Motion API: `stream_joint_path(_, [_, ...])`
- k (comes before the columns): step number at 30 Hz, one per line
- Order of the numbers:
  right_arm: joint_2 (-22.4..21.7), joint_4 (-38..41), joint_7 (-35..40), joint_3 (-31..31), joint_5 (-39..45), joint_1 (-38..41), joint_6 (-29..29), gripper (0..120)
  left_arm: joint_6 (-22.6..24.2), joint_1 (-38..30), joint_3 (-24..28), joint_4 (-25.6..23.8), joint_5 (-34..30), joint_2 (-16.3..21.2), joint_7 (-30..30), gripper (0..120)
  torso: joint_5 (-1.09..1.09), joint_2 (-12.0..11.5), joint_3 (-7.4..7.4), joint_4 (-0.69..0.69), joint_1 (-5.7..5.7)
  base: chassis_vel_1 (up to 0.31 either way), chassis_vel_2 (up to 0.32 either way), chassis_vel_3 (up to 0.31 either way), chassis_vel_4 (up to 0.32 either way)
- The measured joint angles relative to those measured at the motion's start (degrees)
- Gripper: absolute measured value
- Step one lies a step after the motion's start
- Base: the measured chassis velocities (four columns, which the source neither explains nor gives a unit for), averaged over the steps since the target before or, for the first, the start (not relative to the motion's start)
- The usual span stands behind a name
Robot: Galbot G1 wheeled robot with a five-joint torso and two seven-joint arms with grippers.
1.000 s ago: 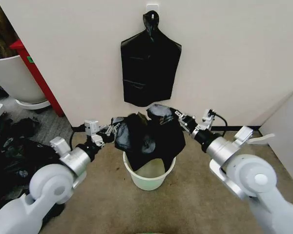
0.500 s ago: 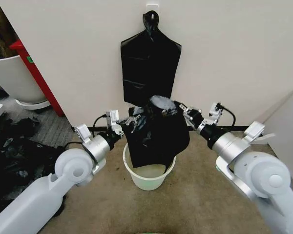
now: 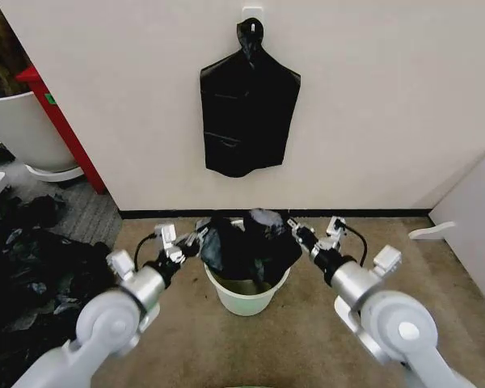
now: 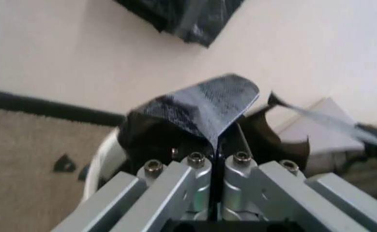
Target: Place the garbage bag over the trash bin.
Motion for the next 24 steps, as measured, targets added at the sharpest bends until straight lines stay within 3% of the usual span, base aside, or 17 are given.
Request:
stream_joint_path(5, [-0.2, 3.1, 9.8, 0.5, 0.3, -2.8, -0.9, 0, -0.1, 4.8, 0.0, -4.6, 3.0, -1.1, -2.1, 0, 0.01, 0.0, 0.0, -0.01, 0.0, 0.0, 0.0, 0.0, 0.0])
stream_joint_path(17, [2.6, 5.9, 25.0, 0.8, -0.9, -7.0, -1.8, 0, 0.3, 6.8, -0.2, -4.7, 4.0, -2.6, -12.5, 0, 0.0, 0.0, 0.01, -0.02, 0.0, 0.0, 0.0, 0.0, 0.0])
stream_joint_path(24, [5.1, 5.6, 33.6, -1.4, -0.5, -7.7, -3.0, 0, 0.3, 13.2, -0.9, -3.9, 8.6, -6.2, -10.9, 0, 0.01, 0.0, 0.0, 0.0, 0.0, 0.0, 0.0, 0.0, 0.0])
